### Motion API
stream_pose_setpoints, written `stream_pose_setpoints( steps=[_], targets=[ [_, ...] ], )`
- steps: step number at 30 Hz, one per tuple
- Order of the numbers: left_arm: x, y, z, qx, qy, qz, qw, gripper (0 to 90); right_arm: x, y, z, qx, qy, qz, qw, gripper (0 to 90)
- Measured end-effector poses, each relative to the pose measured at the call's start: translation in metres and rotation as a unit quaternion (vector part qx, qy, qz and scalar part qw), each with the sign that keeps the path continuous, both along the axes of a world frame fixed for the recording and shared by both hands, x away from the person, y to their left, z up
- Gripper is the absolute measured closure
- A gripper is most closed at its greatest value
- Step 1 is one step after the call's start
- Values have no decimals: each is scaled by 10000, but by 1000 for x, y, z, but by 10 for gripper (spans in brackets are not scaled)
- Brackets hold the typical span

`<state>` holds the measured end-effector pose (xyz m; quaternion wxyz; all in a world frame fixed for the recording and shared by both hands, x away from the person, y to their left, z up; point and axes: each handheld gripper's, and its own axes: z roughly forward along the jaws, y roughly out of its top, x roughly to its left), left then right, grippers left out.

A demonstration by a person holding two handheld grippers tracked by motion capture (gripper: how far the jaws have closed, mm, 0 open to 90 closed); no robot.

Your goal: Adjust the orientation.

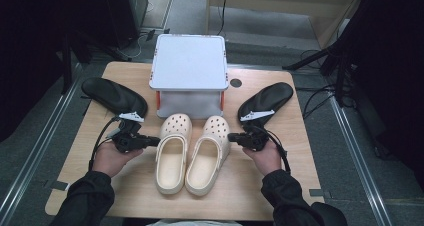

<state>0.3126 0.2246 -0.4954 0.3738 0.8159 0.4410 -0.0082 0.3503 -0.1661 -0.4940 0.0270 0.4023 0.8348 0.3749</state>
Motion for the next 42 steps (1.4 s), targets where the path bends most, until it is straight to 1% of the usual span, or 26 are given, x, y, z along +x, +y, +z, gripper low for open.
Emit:
stream_pose_setpoints(
  steps=[4,7,17,19,22,25,28,34,36,37,39,42],
  targets=[
    [0,0,0,-21,6,3,10000,861,2,5,0,-17,-30,-2,10000,894],
    [0,0,0,-41,19,2,10000,861,3,9,-1,24,-21,-18,10000,893],
    [0,-1,0,-90,31,-13,10000,872,8,18,-2,49,-46,-32,10000,894],
    [0,-3,-1,-129,51,-32,9999,875,9,20,-3,-1,-42,-39,10000,895],
    [-1,-4,0,-98,40,-34,9999,881,10,21,-4,-52,-43,-65,10000,899],
    [-1,-4,-1,-153,72,-29,9999,888,11,21,-4,-37,-17,-86,10000,900],
    [-2,-5,0,-153,67,-33,9999,898,11,22,-4,-43,-37,-119,9999,900],
    [-5,-8,0,-130,85,-97,9998,900,13,23,-4,-23,-38,-192,9998,900],
    [-5,-9,0,-168,127,-120,9997,900,14,24,-4,-37,-55,-224,9997,900],
    [-6,-10,1,-171,99,-177,9996,900,16,25,-4,-74,-82,-245,9996,900],
    [-8,-12,2,-172,112,-225,9995,900,17,26,-4,-70,-87,-299,9995,900],
    [-9,-14,1,-195,128,-246,9994,900,19,26,-4,-74,-90,-335,9994,900]
  ],
)
